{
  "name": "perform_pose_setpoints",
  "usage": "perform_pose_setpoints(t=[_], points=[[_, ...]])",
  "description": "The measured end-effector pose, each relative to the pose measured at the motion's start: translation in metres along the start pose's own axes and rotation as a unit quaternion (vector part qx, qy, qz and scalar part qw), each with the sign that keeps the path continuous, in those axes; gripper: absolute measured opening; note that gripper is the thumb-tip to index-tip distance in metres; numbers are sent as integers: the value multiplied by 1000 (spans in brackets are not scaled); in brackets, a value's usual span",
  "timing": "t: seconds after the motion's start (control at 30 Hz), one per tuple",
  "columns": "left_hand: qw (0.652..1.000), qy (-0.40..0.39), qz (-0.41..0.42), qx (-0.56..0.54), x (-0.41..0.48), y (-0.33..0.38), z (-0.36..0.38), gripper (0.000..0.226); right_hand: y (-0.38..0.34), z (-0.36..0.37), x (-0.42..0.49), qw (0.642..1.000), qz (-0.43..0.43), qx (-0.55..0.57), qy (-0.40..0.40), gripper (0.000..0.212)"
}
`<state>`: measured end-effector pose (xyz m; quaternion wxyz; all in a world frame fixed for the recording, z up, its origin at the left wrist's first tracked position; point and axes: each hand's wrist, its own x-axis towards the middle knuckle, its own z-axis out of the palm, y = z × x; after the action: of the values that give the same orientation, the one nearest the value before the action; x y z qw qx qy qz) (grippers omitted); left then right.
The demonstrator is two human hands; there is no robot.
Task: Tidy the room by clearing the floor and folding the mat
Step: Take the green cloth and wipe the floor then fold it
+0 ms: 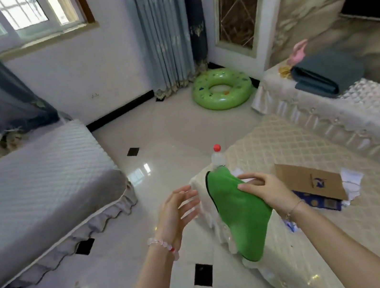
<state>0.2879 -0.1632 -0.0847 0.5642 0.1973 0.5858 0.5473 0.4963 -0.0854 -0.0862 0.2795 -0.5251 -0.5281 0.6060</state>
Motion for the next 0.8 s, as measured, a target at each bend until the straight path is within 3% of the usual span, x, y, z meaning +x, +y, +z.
perform_pose_setpoints(t=[0.2,0.4,0.8], points=[[995,-73,-35,51,90,36,14,22,-18,-8,62,996,0,-15,83,27],[983,-150,-52,88,159,56,66,21,-25,-44,118,992,6,-55,117,31],[968,-167,-138,128,323,81,180,17,-7,-153,278,967,74,-85,229,23]])
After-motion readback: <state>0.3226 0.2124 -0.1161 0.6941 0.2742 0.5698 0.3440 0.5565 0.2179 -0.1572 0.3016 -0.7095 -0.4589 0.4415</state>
